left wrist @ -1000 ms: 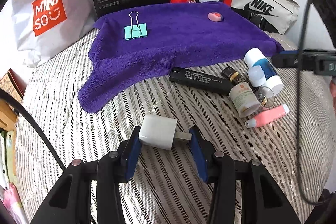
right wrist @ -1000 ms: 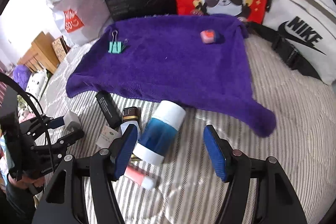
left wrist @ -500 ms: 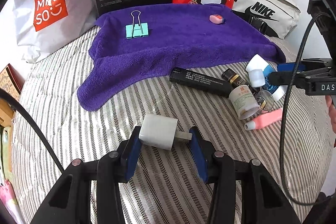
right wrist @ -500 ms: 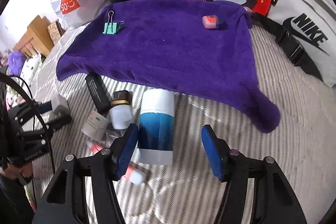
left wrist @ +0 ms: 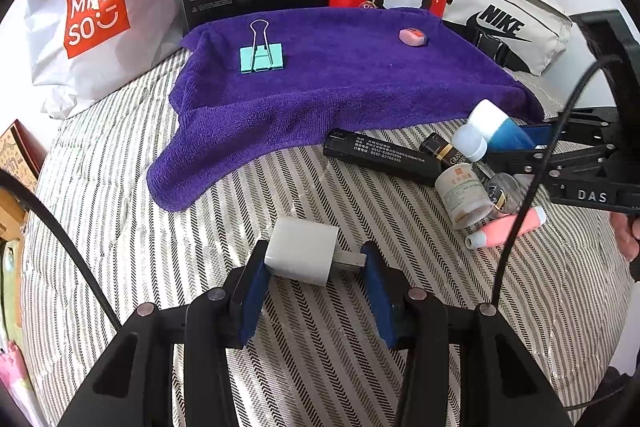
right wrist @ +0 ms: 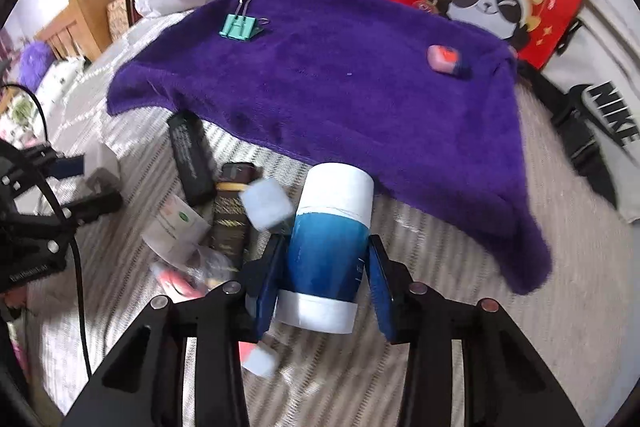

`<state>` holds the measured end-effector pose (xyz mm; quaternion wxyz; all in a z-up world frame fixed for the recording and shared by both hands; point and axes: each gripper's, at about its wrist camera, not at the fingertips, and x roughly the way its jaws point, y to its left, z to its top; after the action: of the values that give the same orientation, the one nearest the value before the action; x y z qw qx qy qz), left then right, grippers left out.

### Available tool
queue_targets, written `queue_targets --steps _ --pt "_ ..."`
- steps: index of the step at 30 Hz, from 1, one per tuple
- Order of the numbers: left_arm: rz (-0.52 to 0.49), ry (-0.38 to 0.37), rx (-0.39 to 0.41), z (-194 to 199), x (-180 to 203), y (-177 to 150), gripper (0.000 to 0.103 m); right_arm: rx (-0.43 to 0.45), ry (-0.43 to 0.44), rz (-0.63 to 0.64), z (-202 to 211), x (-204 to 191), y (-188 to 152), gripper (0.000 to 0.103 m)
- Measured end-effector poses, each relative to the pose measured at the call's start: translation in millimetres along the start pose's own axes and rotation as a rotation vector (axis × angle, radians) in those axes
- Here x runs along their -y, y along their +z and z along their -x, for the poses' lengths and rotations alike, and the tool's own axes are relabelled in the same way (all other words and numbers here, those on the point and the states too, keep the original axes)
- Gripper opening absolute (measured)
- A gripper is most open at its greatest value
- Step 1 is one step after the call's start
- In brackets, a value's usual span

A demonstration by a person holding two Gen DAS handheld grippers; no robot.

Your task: Organize rigid objects

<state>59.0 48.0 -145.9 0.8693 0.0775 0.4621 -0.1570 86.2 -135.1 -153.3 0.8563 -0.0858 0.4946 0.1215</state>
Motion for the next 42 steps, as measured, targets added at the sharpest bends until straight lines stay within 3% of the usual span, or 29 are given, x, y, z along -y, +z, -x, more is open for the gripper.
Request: queue_targets --steps 11,22,42 --pt "0.006 0.006 -0.002 -0.7 -0.4 0.2 0.044 -0.034 -0.007 -0.038 3.5 20.6 -15.9 0.040" --pt "0.022 0.016 -0.011 -2.5 1.5 2.6 0.044 -0.005 0.037 -0.084 1.5 27.9 -17.3 0.036" --pt "0.106 -0.001 -0.008 8.3 -3.4 7.6 0.044 0.021 0.099 -0.112 34.0 41.8 -35.6 0.036"
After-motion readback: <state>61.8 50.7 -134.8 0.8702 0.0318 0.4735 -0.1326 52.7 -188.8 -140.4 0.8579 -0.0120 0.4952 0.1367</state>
